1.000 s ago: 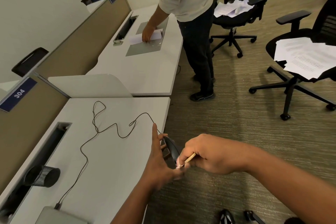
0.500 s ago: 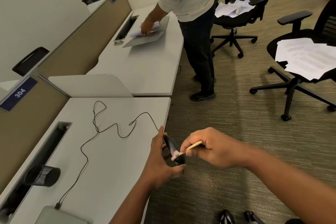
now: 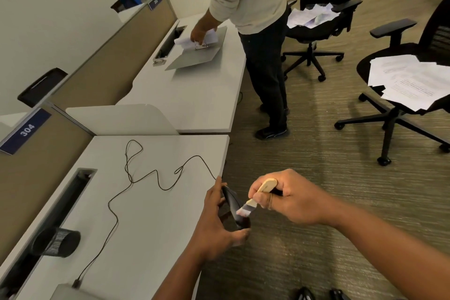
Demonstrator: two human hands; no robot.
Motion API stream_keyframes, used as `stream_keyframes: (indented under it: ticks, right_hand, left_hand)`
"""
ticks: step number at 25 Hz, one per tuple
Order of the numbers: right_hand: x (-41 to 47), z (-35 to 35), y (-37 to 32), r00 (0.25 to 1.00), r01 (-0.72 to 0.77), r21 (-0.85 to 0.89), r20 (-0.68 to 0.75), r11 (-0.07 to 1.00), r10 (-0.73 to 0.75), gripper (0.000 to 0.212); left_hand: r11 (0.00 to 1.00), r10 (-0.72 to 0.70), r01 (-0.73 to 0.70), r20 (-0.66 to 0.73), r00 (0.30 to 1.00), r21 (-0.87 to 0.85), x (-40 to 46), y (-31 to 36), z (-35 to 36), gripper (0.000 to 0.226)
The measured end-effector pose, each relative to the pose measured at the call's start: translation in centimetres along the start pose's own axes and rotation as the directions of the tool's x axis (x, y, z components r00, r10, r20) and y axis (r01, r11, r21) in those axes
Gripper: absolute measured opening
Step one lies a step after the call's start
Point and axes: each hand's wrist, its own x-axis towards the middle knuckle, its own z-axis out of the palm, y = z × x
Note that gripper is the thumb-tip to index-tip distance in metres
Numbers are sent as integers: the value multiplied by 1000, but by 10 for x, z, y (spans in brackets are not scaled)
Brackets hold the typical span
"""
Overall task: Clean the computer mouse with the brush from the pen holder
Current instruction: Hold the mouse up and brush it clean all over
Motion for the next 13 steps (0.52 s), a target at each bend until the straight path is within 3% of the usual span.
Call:
stream_keyframes:
  ticks: [2, 8, 13]
  right_hand:
    - [1, 3, 1, 1000, -19, 52, -9, 998, 20, 10]
    - [9, 9, 15, 954, -25, 51, -296, 998, 40, 11]
    - [11, 12, 24, 931, -90, 216, -329, 972, 159, 11]
  left_hand:
    - [1000, 9, -9, 6, 1000, -21, 0, -2, 0, 139]
    - [998, 15, -13, 44, 999, -59, 0, -5, 4, 140]
    - [985, -5, 17, 74, 997, -171, -2, -8, 2, 126]
